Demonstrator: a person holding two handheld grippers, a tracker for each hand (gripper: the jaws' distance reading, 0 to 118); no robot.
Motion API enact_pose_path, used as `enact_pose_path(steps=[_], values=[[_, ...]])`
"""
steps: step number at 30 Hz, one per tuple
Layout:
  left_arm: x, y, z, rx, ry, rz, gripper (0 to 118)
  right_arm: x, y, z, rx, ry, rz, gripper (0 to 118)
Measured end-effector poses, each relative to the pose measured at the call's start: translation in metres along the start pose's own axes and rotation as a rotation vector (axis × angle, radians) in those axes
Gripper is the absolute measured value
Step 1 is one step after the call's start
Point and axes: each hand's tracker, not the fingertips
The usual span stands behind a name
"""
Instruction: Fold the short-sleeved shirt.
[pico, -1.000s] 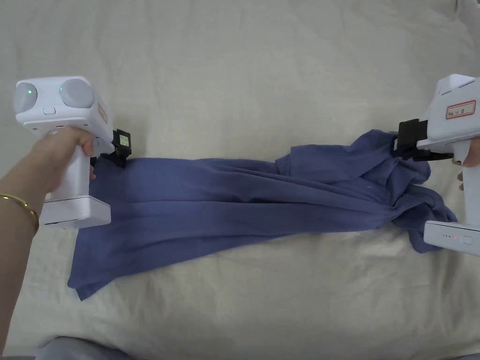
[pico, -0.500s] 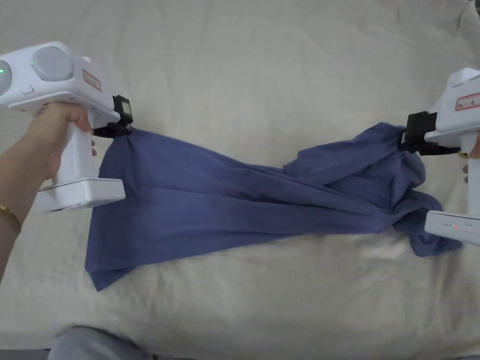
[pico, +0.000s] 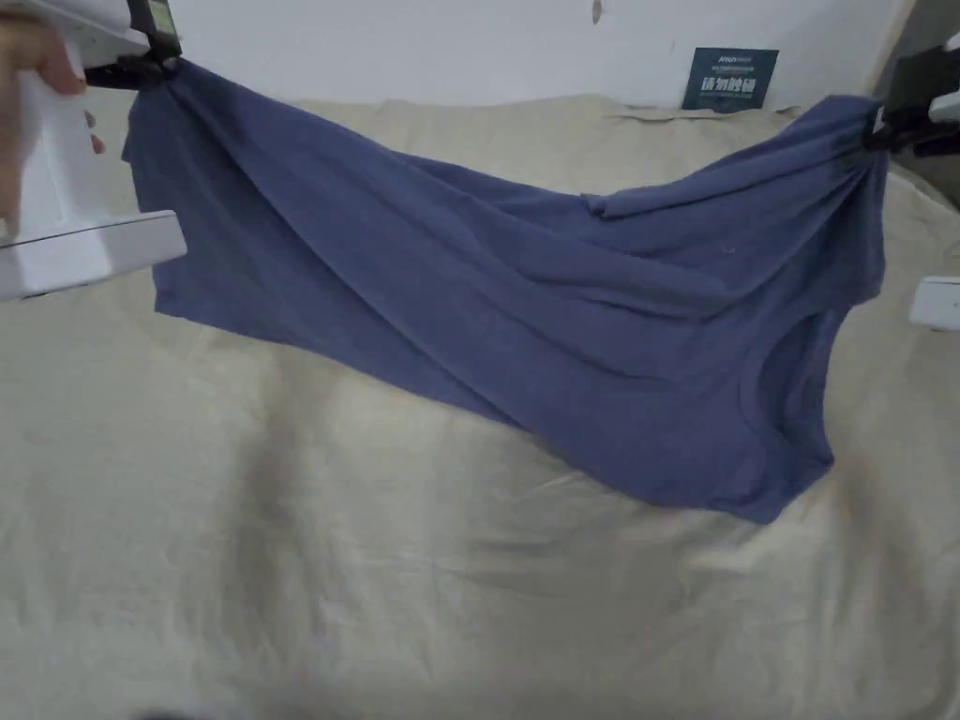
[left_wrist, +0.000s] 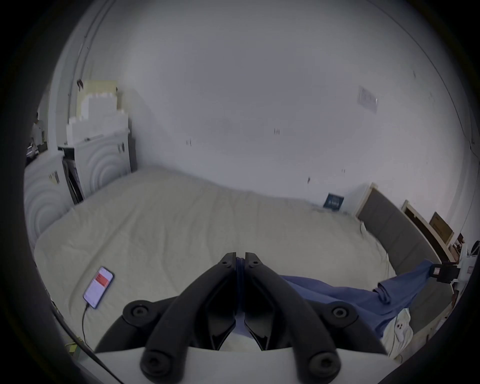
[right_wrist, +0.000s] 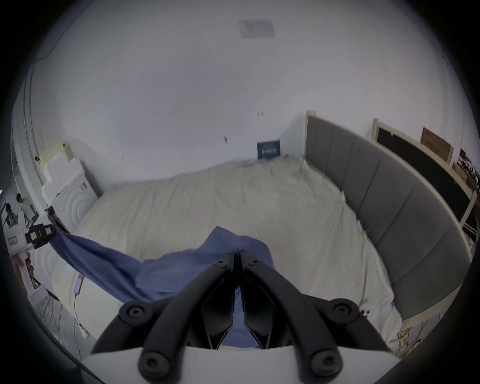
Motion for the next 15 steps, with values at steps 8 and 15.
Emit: enact_pose_path(steps=[8, 15], values=[[-0.008, 0.057, -0.001, 0.085, 0.049, 0.032, 0, -0.011, 0.07, 0.026, 0.107, -0.081, 0.028, 3], [0.013, 0.089, -0.03, 0.154, 0.128, -0.02, 0, -0.037, 0.133, 0.001, 0.21, -0.204, 0.081, 3]])
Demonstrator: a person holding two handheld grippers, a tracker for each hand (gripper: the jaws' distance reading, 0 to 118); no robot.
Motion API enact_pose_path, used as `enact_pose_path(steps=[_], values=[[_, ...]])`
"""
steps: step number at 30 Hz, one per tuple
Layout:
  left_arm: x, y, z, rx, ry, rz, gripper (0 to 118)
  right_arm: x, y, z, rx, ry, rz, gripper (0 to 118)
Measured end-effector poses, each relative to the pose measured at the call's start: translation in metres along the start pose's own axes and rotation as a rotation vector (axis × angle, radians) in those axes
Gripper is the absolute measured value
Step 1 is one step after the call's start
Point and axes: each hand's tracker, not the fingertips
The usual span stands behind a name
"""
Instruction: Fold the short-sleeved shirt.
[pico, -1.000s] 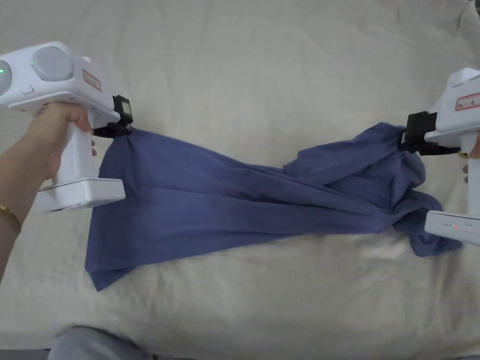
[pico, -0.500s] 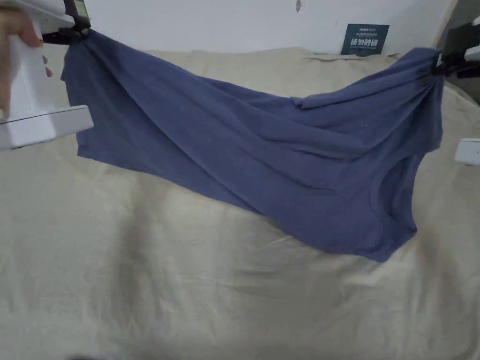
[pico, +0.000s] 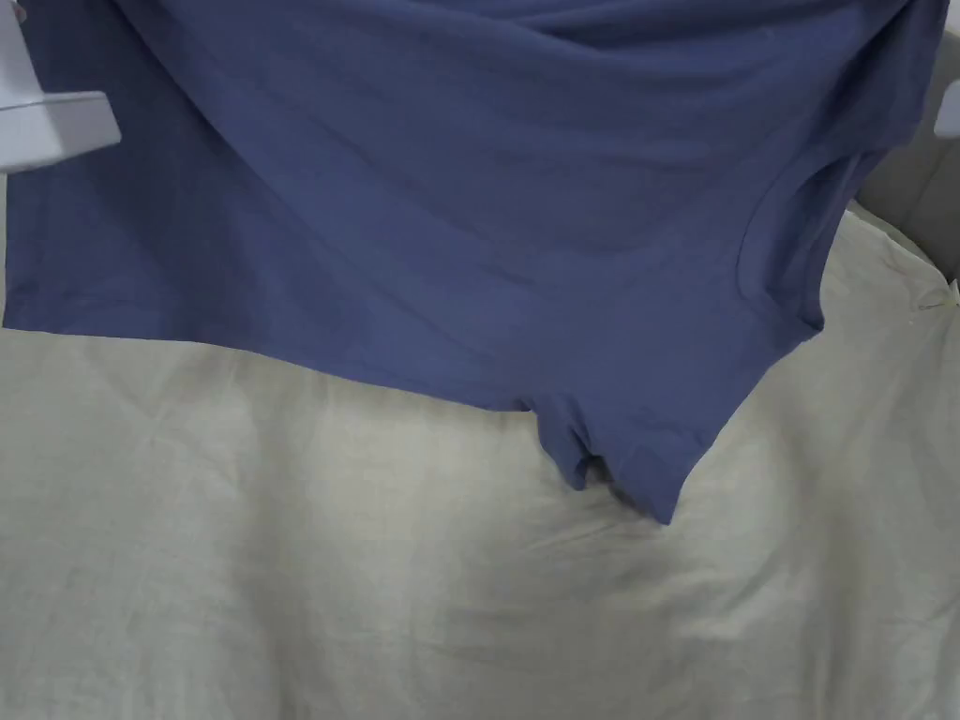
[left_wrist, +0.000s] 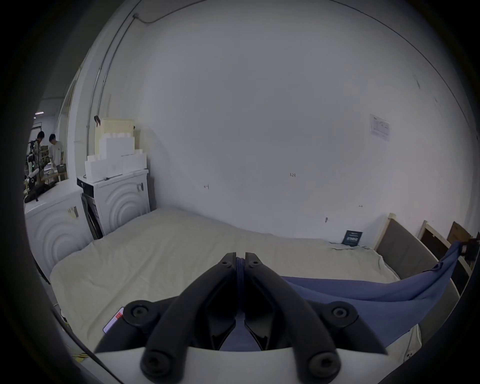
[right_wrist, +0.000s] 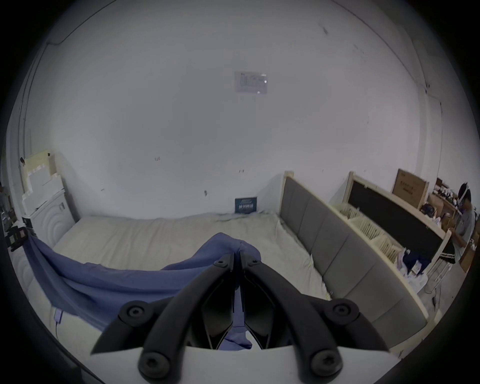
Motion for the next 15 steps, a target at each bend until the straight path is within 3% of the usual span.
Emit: enact_pose_path(steps=[7, 10, 12, 15], values=[[0.039, 0.03, -0.07, 0.054, 0.038, -0.062, 0, -0.022, 0.063, -0.055, 0.114, -0.101, 0.046, 3], [0.061, 0.04, -0.088, 0.078, 0.05, -0.081, 0, -0.023, 0.097, -0.069, 0.201, -0.133, 0.013, 3], [0.071, 0.051, -0.106, 0.109, 0.056, -0.071, 0, -0.022, 0.119, -0.073, 0.266, -0.154, -0.019, 3], [0.087, 0.066, -0.118, 0.179, 0.044, -0.014, 0, -0.022, 0.146, -0.082, 0.293, -0.165, 0.013, 3]])
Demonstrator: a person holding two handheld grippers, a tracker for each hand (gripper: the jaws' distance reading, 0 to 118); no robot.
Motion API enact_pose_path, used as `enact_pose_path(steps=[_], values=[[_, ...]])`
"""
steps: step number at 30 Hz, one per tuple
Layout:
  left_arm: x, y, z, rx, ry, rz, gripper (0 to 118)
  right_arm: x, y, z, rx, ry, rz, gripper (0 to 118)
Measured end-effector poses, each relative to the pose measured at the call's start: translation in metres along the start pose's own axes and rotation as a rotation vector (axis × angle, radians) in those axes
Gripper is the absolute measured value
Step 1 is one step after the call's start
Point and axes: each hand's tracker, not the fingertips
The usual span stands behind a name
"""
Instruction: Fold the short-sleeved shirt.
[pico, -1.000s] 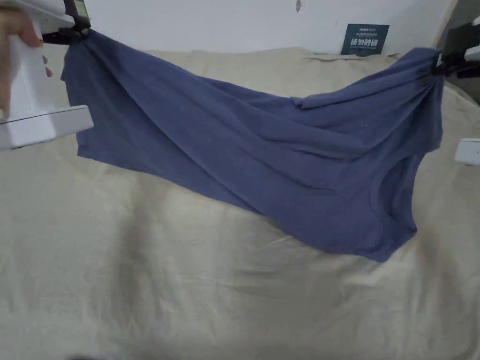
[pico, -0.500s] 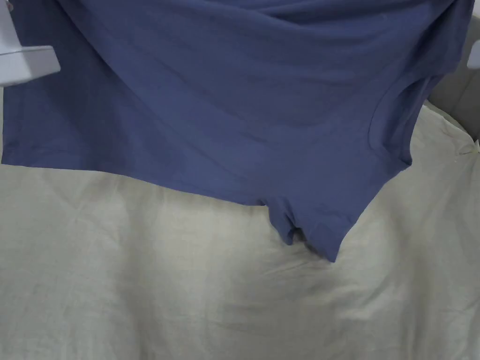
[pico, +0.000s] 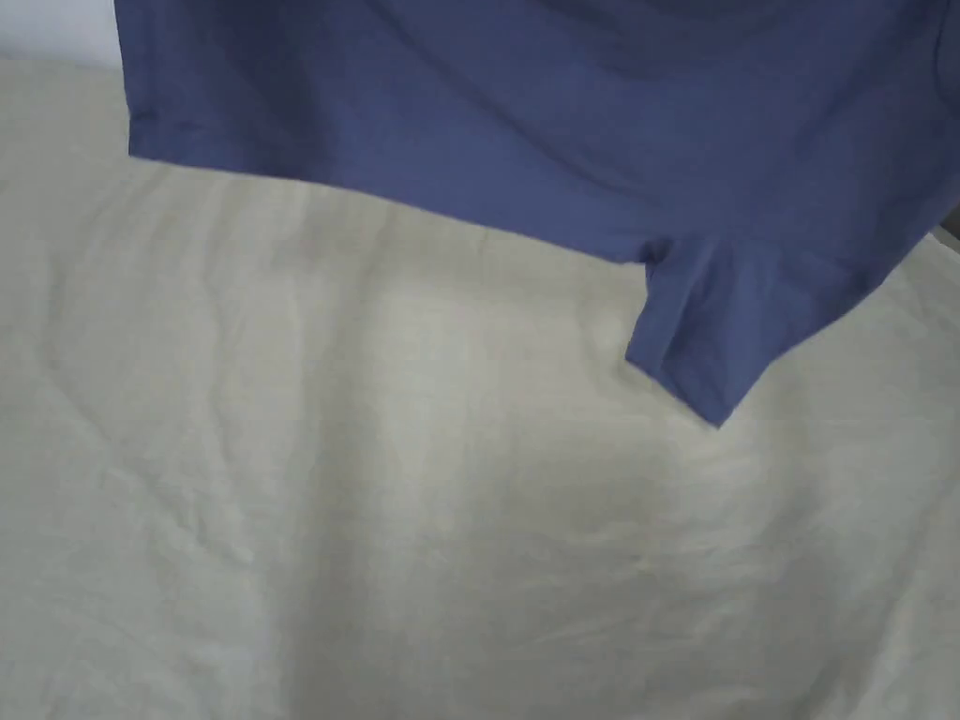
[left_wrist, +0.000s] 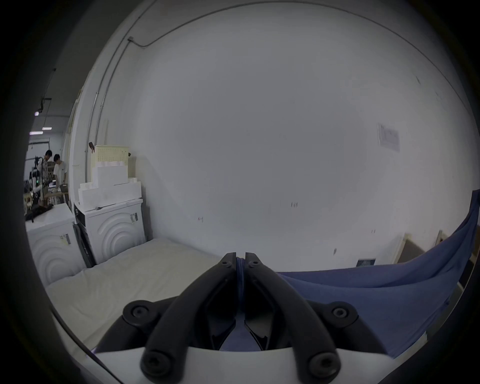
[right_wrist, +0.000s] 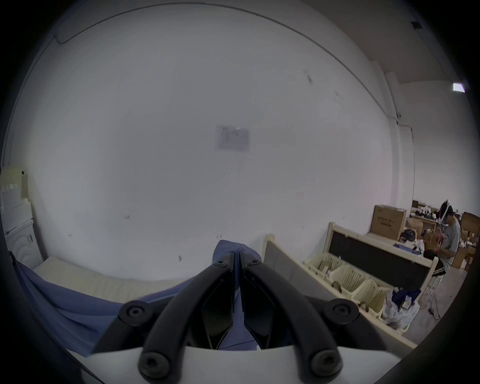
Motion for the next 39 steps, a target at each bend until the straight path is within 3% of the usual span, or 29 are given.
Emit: enact_pose_path(steps=[5, 9, 15, 18, 25, 34, 37, 39], values=[[0.022, -0.005, -0.027, 0.067, 0.002, -0.033, 0, -0.003, 0.003, -0.021, 0.024, -0.011, -0.021, 3], [0.029, -0.036, -0.053, -0.01, -0.024, -0.025, 0, -0.005, -0.026, -0.041, 0.0, 0.012, -0.051, 3], [0.038, -0.138, -0.082, -0.158, -0.032, -0.095, 0, -0.017, -0.123, -0.073, -0.179, 0.064, 0.017, 3], [0.04, -0.195, -0.077, -0.218, -0.06, -0.178, 0, -0.021, -0.183, -0.077, -0.289, 0.12, 0.007, 3], [0.02, -0.299, -0.06, -0.382, -0.1, -0.25, 0, -0.034, -0.327, -0.055, -0.522, 0.167, 0.07, 3], [-0.032, -0.375, 0.021, -0.522, -0.129, -0.269, 0, -0.004, -0.459, 0.036, -0.755, 0.185, 0.01, 3], [-0.05, -0.392, 0.052, -0.576, -0.117, -0.157, 0, 0.022, -0.481, 0.074, -0.815, 0.17, -0.085, 3], [-0.06, -0.401, 0.076, -0.579, -0.105, -0.153, 0, 0.039, -0.49, 0.101, -0.834, 0.171, -0.152, 3]])
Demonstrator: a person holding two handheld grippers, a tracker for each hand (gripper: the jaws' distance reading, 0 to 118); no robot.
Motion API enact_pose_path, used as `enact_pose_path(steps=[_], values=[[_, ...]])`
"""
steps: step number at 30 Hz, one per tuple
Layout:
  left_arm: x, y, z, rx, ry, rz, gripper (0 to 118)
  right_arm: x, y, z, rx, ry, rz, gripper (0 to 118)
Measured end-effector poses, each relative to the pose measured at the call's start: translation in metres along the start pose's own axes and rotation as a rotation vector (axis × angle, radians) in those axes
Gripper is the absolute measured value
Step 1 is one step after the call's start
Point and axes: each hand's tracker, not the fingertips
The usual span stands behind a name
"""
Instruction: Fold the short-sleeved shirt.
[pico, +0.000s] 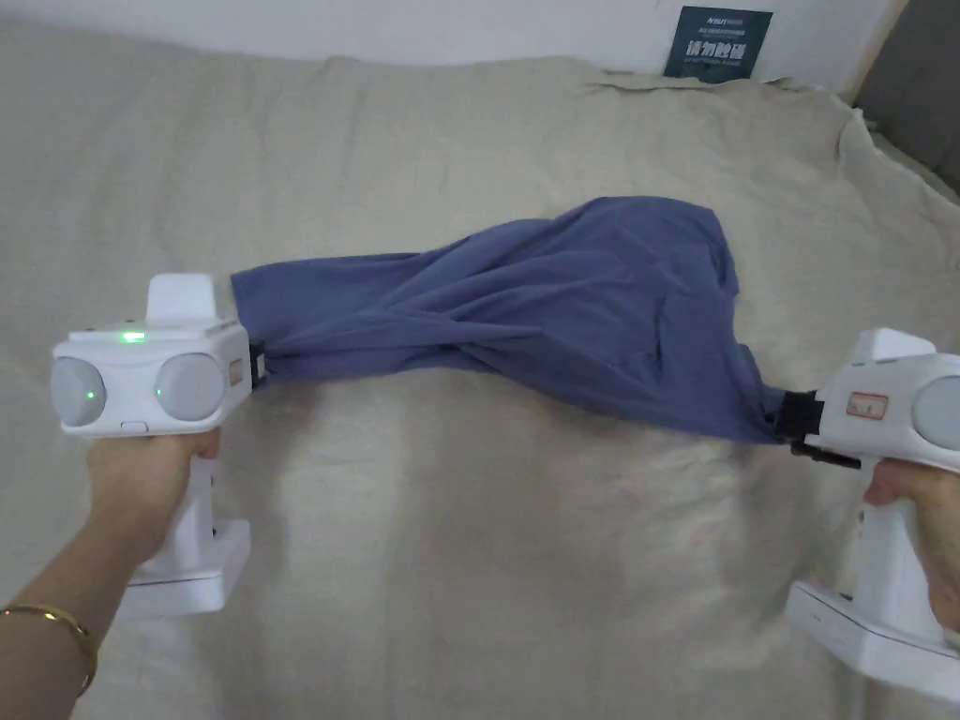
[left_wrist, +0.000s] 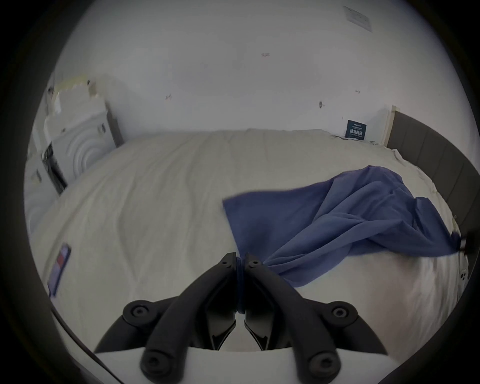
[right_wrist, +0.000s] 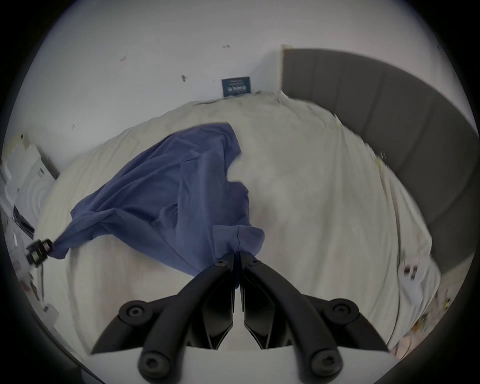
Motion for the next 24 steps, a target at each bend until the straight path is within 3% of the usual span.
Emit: enact_pose_path(steps=[13, 24], values=[[-0.049, -0.089, 0.084, -0.021, 0.036, -0.048, 0, 0.08, -0.114, 0.101, 0.001, 0.068, -0.019, 3], [-0.069, -0.116, 0.096, -0.119, 0.073, -0.106, 1, 0.063, -0.171, 0.098, -0.195, 0.102, 0.09, 3]])
